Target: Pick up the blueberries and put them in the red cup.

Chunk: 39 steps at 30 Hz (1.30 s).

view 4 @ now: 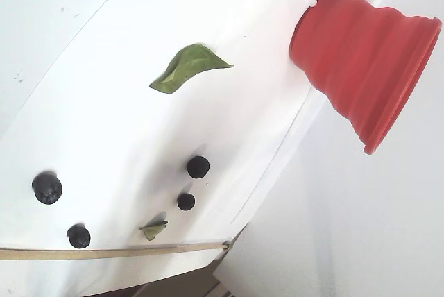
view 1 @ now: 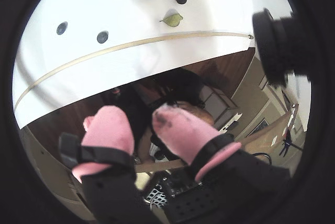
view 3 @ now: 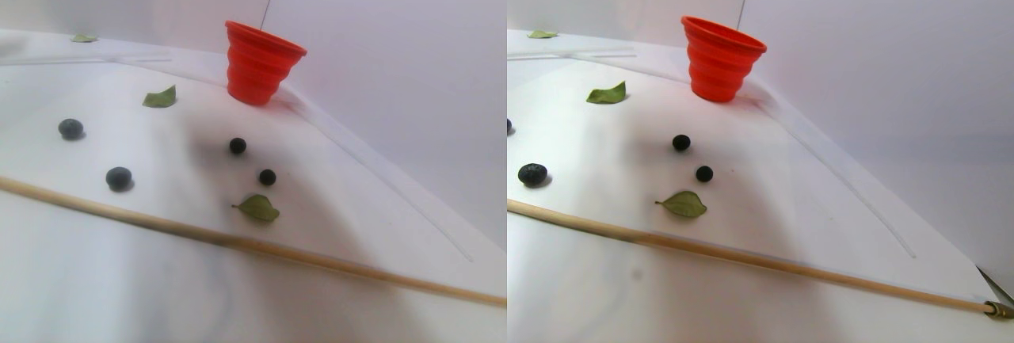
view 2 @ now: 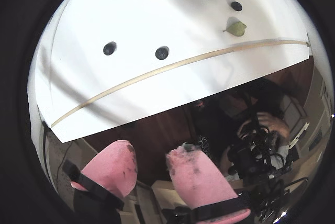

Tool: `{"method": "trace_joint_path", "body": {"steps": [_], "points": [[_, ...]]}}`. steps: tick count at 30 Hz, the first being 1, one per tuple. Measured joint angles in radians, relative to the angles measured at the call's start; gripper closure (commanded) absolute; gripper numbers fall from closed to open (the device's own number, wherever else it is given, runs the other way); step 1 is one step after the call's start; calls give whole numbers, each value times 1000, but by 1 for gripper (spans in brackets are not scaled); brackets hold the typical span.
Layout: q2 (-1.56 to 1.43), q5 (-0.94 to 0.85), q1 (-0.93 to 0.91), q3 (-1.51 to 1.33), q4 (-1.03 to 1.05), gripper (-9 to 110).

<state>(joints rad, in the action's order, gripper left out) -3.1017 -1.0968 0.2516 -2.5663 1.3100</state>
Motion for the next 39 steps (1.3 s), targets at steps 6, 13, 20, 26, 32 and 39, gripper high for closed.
{"method": "trace_joint_path", "body": {"steps": [6, 13, 20, 26, 32, 39], "points": [[29, 0, 41, -89, -71, 90], [23, -20, 52, -173, -98, 90], [48, -28, 64, -236, -176, 90], [89, -51, 64, -284, -244, 90], [75, -67, 64, -371, -284, 89], [84, -77, 64, -383, -348, 89]]}}
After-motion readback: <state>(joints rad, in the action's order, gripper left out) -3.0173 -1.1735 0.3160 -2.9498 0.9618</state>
